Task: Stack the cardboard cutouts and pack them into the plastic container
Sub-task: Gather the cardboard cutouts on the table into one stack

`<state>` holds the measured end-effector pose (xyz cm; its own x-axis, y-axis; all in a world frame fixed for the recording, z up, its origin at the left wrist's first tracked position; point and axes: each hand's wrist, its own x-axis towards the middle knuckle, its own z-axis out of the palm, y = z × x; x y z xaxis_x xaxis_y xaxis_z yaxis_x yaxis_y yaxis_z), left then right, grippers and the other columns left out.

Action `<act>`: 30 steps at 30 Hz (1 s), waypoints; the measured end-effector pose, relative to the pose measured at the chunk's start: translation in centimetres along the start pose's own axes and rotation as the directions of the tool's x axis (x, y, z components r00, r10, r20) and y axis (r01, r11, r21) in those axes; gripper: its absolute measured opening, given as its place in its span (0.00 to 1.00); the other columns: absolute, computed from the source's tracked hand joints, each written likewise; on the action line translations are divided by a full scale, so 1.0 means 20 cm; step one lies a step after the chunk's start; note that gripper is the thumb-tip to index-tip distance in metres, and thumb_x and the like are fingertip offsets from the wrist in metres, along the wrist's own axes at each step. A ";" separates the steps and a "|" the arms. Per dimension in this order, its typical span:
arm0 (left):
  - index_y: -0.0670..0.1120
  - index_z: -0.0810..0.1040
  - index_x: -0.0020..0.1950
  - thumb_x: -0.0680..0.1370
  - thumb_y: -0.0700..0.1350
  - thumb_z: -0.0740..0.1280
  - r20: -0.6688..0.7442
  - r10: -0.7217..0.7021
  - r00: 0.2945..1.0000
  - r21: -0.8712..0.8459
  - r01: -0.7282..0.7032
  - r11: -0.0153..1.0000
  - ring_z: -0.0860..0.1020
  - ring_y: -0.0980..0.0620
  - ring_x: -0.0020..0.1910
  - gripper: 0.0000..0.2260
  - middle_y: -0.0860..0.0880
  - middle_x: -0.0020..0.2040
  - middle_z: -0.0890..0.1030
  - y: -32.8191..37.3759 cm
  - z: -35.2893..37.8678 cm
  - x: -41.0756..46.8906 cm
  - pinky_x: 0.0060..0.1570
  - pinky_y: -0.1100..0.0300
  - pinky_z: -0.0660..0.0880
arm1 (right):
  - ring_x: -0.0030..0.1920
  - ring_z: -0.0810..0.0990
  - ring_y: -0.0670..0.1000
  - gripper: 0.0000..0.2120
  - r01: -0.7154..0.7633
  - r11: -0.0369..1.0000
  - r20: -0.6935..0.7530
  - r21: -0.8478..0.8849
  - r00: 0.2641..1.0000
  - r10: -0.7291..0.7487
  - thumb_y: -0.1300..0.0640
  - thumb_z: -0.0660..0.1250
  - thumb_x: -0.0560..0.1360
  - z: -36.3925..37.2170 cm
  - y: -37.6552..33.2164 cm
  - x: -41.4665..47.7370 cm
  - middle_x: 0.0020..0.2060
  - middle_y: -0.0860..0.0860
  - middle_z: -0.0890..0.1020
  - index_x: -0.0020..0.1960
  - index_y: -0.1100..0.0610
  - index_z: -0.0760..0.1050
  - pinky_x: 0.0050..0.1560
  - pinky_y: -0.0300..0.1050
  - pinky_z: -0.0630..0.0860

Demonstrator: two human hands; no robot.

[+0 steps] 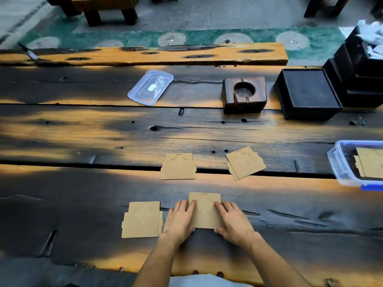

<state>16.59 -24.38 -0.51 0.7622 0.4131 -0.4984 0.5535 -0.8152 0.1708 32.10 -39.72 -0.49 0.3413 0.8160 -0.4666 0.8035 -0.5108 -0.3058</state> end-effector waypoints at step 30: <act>0.49 0.64 0.71 0.74 0.47 0.74 0.085 -0.057 0.995 -0.050 0.061 0.997 0.61 0.40 0.75 0.29 0.42 0.79 0.58 -1.10 0.07 -0.34 0.67 0.46 0.70 | 0.65 0.65 0.60 0.38 -0.023 0.998 0.097 -0.051 0.995 0.028 0.55 0.71 0.72 0.29 -1.15 0.38 0.69 0.57 0.64 0.76 0.57 0.55 0.64 0.51 0.71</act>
<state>-1.22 -9.91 -2.02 0.6981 0.4230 -0.5776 0.6153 -0.7670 0.1820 13.40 -23.28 -1.77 0.3145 0.7713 -0.5533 0.8193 -0.5149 -0.2522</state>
